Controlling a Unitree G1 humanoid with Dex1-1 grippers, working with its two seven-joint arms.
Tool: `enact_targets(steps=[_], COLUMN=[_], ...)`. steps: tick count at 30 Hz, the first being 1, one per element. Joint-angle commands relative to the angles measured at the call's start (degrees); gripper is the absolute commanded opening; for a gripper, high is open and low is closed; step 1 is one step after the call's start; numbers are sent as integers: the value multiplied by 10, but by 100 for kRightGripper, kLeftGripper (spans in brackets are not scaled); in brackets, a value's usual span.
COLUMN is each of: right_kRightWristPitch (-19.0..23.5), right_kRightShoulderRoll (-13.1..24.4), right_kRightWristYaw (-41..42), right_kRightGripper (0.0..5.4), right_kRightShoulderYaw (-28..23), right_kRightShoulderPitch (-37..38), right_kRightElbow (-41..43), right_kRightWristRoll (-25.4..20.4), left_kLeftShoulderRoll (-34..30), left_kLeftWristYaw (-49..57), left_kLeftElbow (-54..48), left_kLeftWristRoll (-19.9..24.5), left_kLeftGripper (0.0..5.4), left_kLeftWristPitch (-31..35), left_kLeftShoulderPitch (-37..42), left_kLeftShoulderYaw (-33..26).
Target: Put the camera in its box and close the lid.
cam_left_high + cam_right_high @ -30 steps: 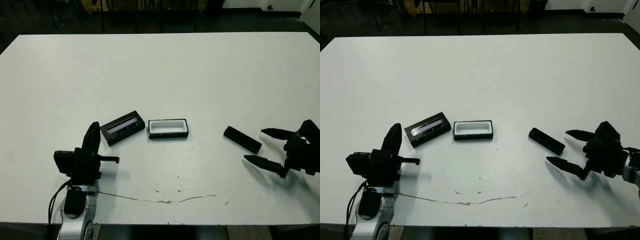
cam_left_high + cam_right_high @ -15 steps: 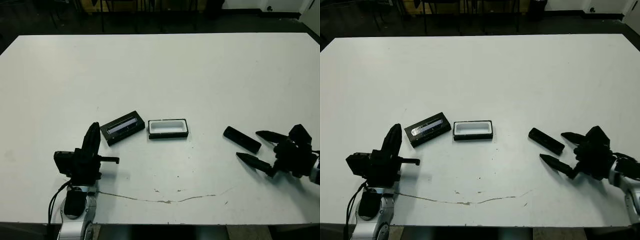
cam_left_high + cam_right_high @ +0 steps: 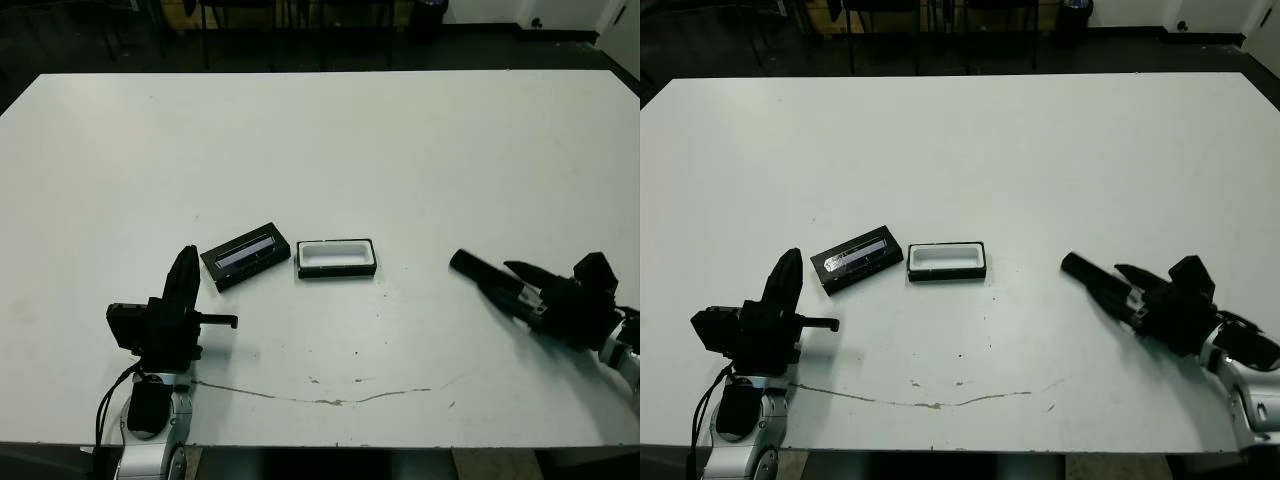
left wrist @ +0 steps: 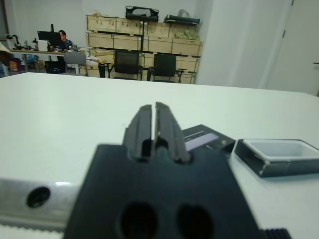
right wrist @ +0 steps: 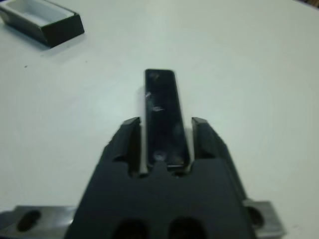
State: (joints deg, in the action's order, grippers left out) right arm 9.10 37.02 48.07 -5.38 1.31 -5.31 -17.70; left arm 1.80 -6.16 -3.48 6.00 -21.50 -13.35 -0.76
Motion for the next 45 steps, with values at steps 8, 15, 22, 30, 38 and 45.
enact_targets(steps=[8, 15, 22, 30, 38, 45], right_kRightWristPitch=[285, 309, 148, 123, 149, 76], right_kRightShoulderRoll=[72, 71, 21, 24, 13, -42], right_kRightWristYaw=[-26, -24, -16, 23, 75, 161], right_kRightGripper=[64, 64, 64, 64, 64, 64], right_kRightShoulderYaw=[-23, -34, -18, -35, 73, 162], right_kRightShoulderPitch=[52, 50, 25, -84, -286, -403], right_kRightElbow=[232, 259, 112, 113, 83, -55], right_kRightWristRoll=[-58, -78, -35, -84, -43, 8], left_kLeftShoulderRoll=[-4, -3, -6, -8, -2, -2], left_kLeftWristYaw=[1, 3, -5, -4, 3, 1], left_kLeftElbow=[-1, -6, -1, 7, -4, 8], left_kLeftWristRoll=[3, 2, 8, -2, -5, -4], left_kLeftGripper=[0, 0, 0, 0, 0, 0], left_kLeftWristPitch=[14, 19, 14, 4, 12, -1], left_kLeftShoulderPitch=[-5, -7, -5, 1, -4, -2], left_kLeftShoulderYaw=[-2, -1, -2, -1, 3, 0])
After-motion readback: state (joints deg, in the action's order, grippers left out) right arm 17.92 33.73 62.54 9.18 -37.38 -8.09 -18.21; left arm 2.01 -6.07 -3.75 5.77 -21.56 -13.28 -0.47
